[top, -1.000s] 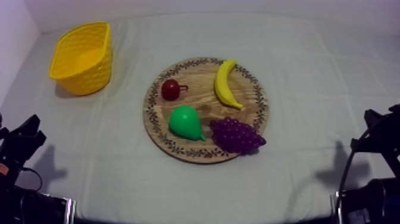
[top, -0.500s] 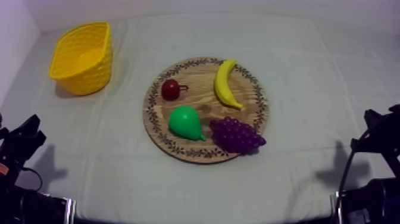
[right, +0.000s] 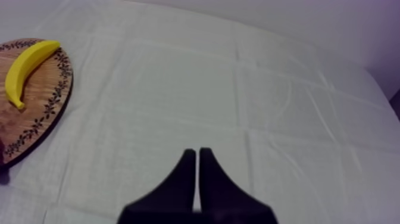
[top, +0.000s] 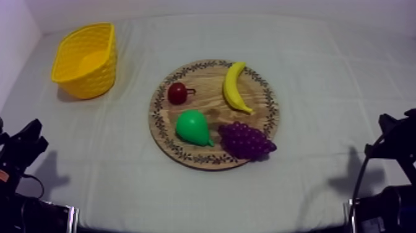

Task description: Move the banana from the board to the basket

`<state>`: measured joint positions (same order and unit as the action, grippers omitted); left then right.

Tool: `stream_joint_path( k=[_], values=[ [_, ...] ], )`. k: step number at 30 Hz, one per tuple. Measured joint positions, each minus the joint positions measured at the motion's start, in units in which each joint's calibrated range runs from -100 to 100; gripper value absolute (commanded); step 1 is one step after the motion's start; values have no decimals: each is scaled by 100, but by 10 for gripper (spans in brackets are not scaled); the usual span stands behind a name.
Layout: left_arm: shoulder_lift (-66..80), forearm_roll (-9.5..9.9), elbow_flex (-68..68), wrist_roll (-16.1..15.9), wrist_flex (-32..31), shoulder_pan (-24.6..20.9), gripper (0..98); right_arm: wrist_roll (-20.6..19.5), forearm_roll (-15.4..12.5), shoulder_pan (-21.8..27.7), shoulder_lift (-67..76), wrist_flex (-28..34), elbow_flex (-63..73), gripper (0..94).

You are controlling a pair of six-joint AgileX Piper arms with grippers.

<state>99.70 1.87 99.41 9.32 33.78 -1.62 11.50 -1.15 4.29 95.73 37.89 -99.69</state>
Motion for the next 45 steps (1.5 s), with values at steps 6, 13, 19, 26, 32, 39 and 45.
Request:
stream_joint_path(
  k=[6,13,19,26,32,39,45],
  values=[
    [0,0,0,-34,0,-23,152,0,0,0,0,0,0,3],
    [0,0,6,-99,-20,-2,152,0,0,0,0,0,0,3],
    [0,0,29,-168,-88,17,142,0,0,0,0,0,0,3],
    [-625,0,-601,-403,-34,91,130,0,0,0,0,17,0,3],
    [-1839,-155,-1979,-640,264,218,118,0,0,0,0,2,0,3],
    [-3223,-900,-3620,-1222,474,366,109,0,0,0,0,2,0,3],
    [-4353,-1055,-4835,-1346,814,745,114,0,0,0,0,2,0,3]
  ],
)
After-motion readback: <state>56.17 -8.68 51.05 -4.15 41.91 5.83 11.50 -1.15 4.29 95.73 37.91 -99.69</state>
